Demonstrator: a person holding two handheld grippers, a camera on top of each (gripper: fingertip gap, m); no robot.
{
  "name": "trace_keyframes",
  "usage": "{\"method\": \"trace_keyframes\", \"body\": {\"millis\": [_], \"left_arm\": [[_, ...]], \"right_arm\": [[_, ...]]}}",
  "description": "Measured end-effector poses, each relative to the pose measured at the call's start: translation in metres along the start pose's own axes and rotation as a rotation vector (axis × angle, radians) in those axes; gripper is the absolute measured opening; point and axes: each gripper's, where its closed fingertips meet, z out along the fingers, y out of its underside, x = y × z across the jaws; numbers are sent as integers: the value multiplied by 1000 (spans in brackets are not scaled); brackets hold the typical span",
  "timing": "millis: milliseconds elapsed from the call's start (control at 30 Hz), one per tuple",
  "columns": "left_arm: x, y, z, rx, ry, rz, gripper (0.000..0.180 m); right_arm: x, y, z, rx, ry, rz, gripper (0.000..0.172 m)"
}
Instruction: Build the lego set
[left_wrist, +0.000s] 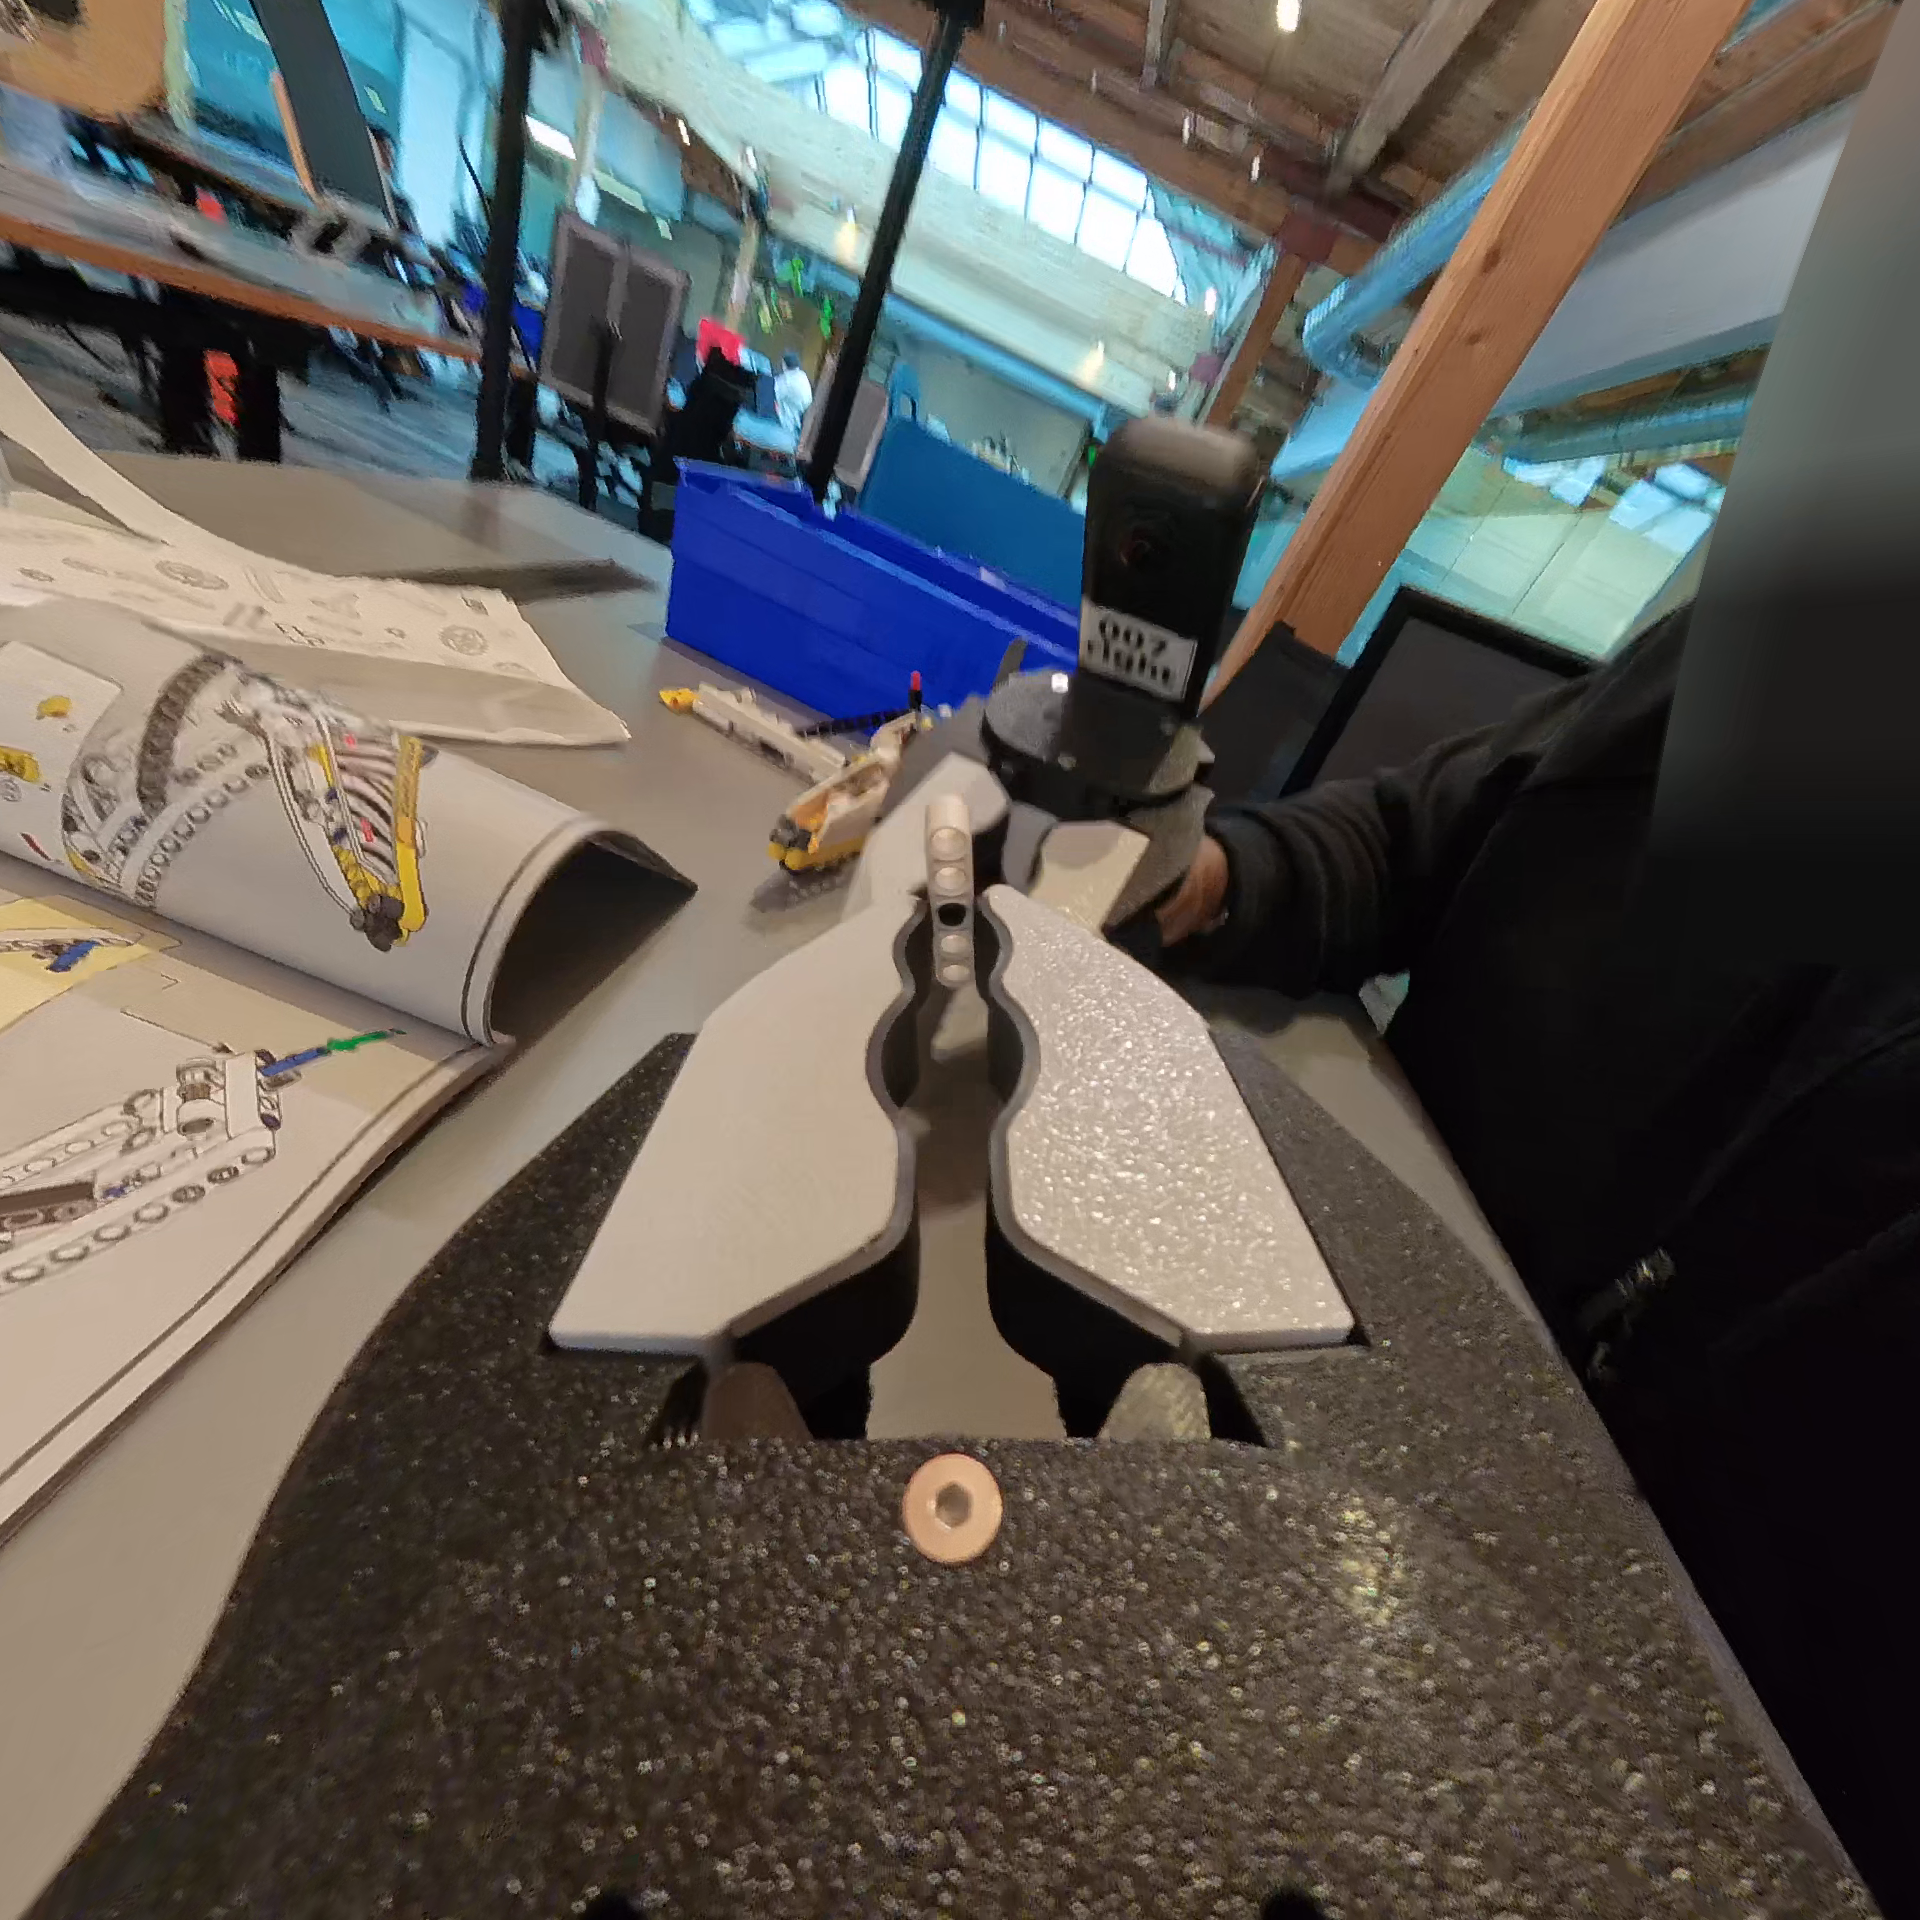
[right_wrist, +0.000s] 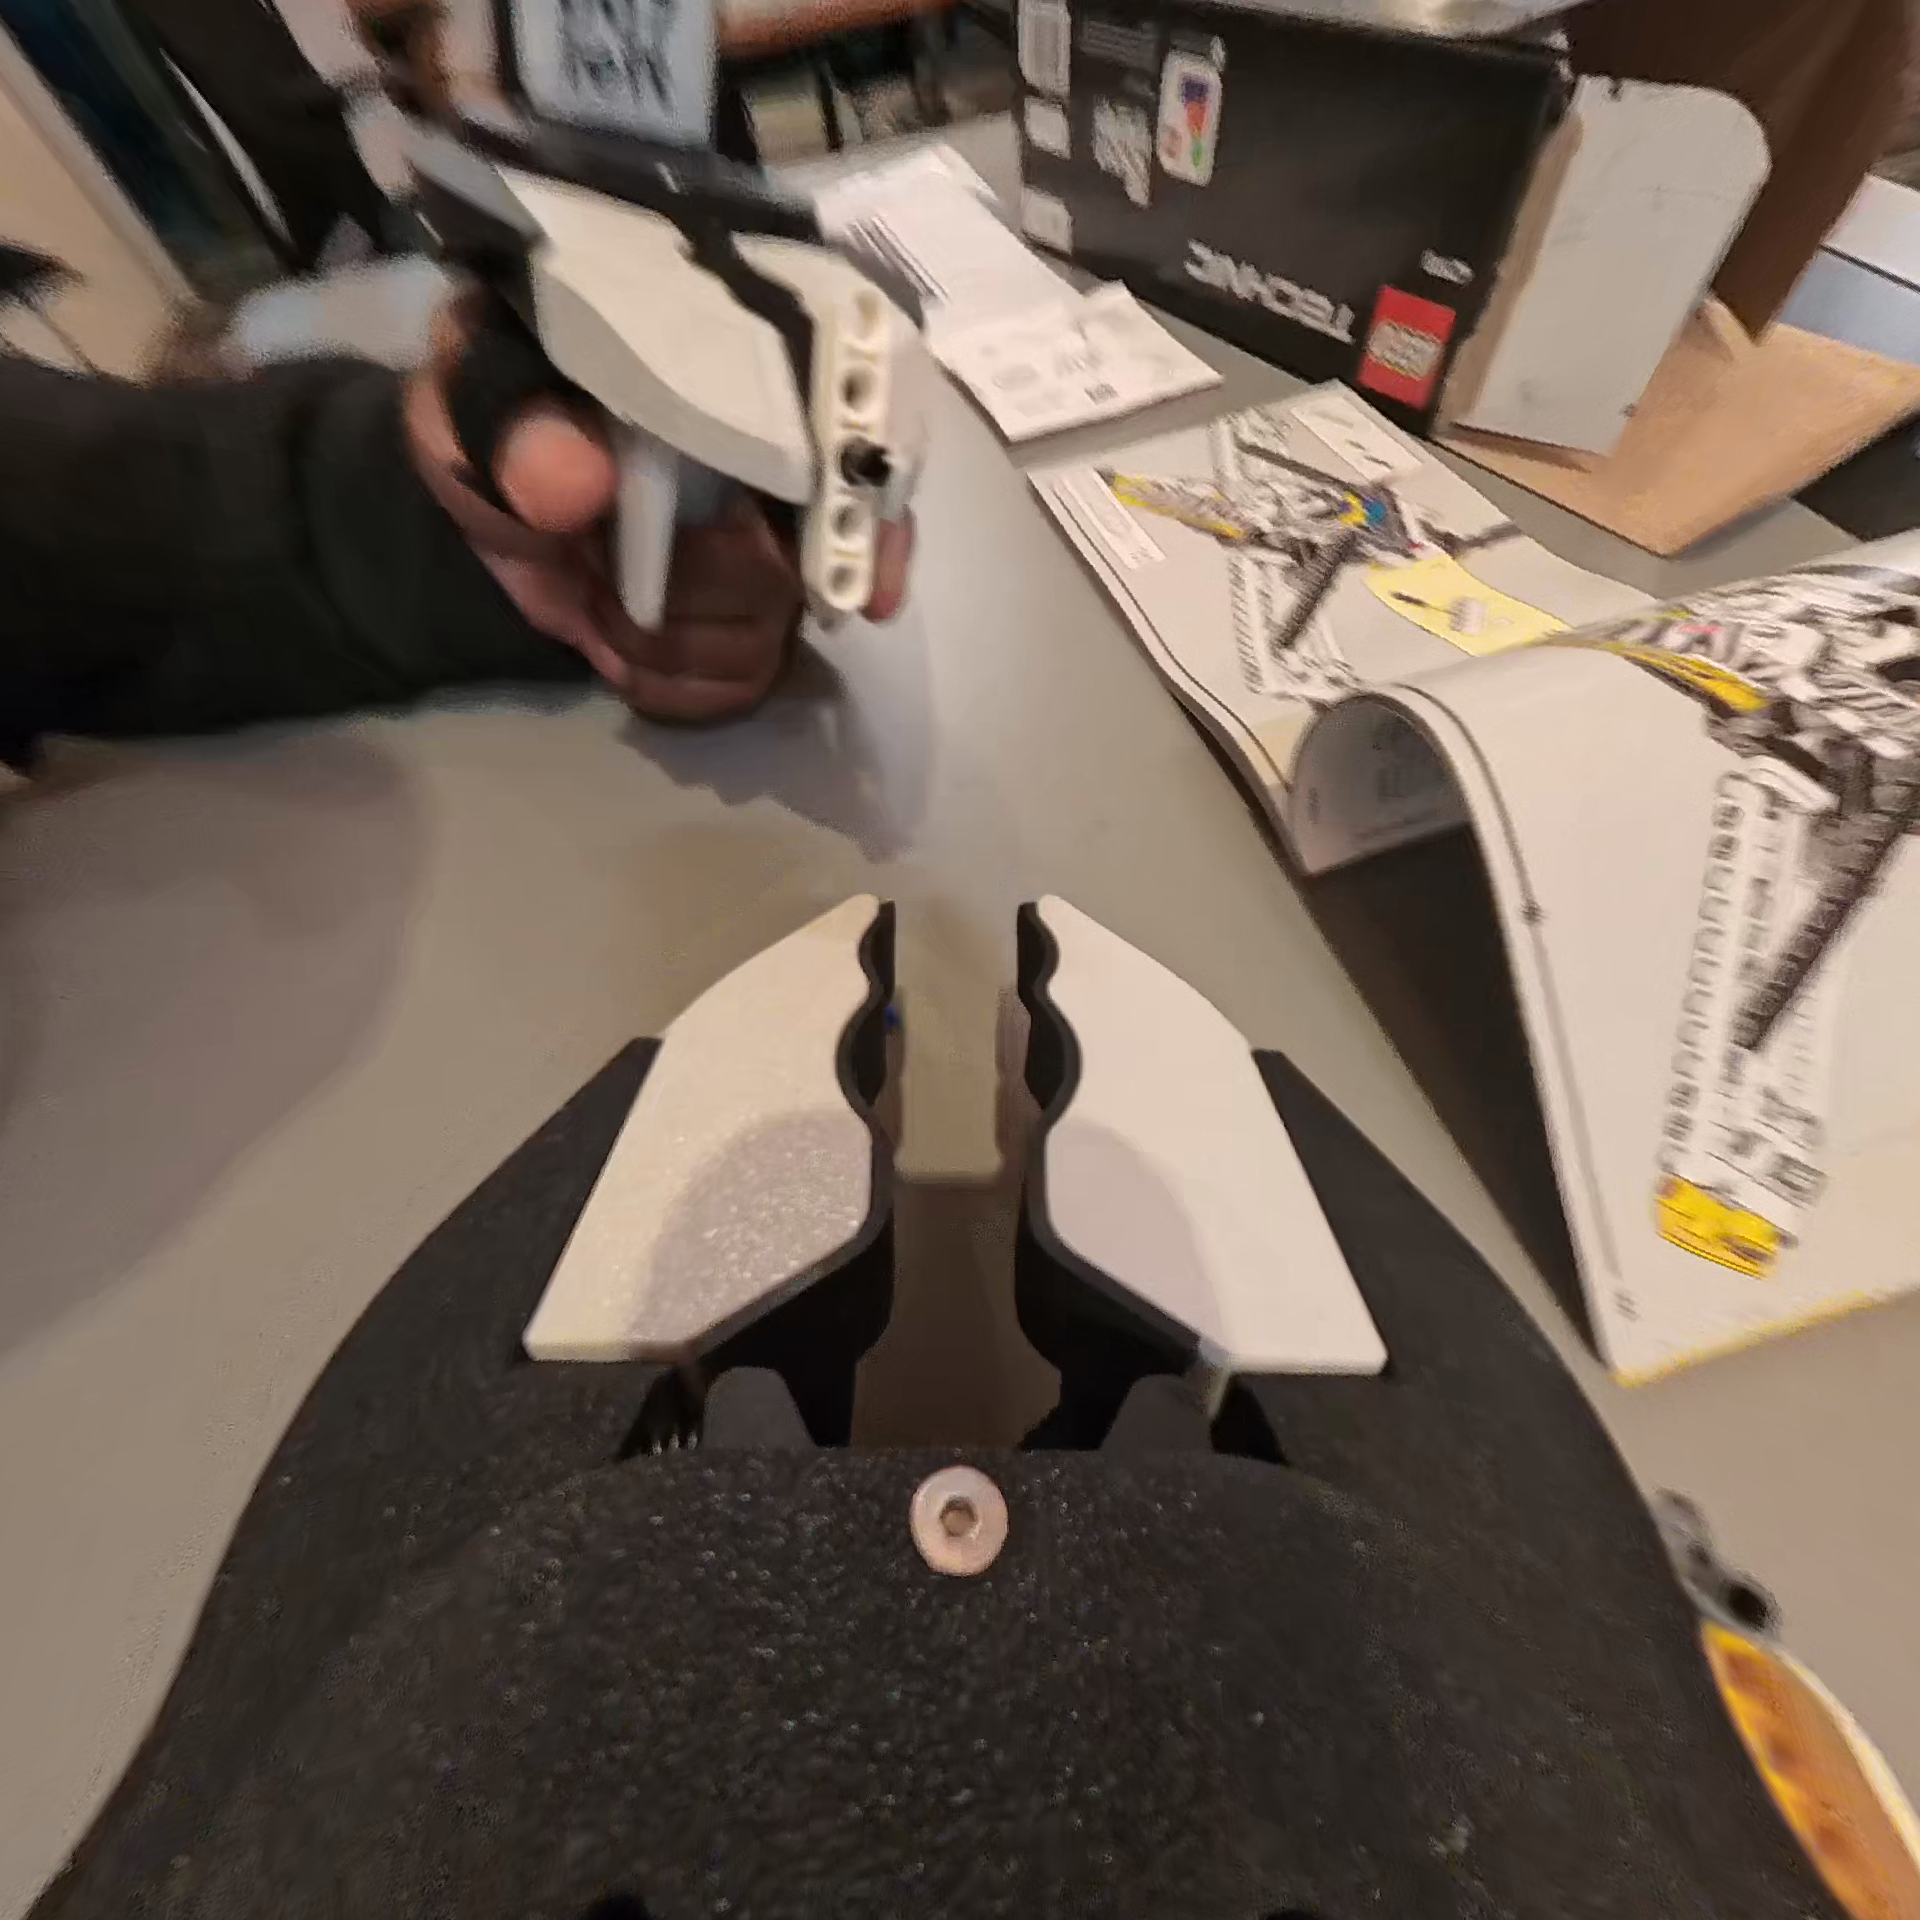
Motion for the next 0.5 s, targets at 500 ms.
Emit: {"method": "trace_keyframes", "body": {"millis": [500], "left_arm": [[-6, 32, 0, -244, -47, 30, 7]], "right_arm": [[-9, 26, 7, -194, -65, -139, 19]]}}
